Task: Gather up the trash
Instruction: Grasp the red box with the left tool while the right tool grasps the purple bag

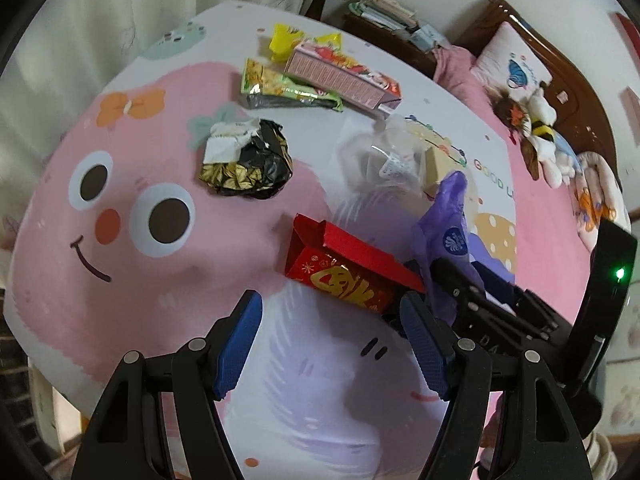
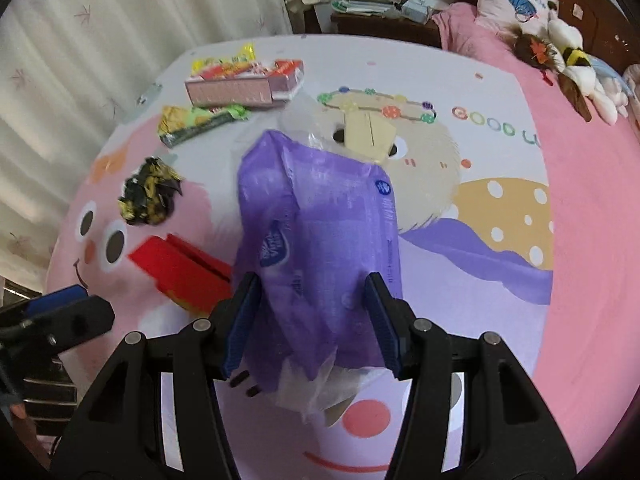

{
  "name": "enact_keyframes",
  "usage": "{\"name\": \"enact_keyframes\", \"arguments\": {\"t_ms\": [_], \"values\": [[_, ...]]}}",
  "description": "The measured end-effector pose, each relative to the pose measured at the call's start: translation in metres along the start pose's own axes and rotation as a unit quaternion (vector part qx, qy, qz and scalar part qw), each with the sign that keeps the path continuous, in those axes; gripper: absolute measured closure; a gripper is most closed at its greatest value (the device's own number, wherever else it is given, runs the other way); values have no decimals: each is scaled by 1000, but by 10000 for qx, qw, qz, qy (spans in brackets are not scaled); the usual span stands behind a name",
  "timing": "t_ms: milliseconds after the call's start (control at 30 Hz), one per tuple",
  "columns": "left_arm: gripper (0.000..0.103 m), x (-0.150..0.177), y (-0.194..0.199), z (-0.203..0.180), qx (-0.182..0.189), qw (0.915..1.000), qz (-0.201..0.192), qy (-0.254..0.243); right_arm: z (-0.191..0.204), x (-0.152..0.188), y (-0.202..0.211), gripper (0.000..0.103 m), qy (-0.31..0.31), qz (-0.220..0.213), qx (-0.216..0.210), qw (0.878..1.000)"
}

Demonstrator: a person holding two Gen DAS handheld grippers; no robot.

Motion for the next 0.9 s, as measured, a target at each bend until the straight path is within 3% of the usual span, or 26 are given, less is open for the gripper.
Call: {"name": "enact_keyframes", "arguments": {"t_ms": [67, 200, 600, 767, 900], "values": [[30, -3, -9, -1, 5, 9999, 51, 111, -5, 2, -3, 59, -40, -29, -67, 10000], [30, -9, -30, -4, -7, 9991, 214, 361, -19, 2, -3, 80, -180, -41, -363, 9992], [30, -28, -83, 16, -241, 9860, 247, 1632, -50, 8, 17, 89, -731, -195, -870, 9933], [31, -39, -98, 9, -580, 9864, 141, 1529, -51, 12, 18, 89, -724, -171, -888, 9933], [40, -45, -112, 0, -669, 9876, 232, 1400, -52, 12, 17, 89, -740, -171, -893, 9931]]}}
Point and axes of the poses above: each gripper's, at about its wrist camera, not at the fingertips, and y roughly against the way its jaws point, z to its left, x to its underside, the point moved 3 cm from there along -y, roughly the way its jaws point, and after that the axes turned 7 degrees about x, right-handed, at the moved point
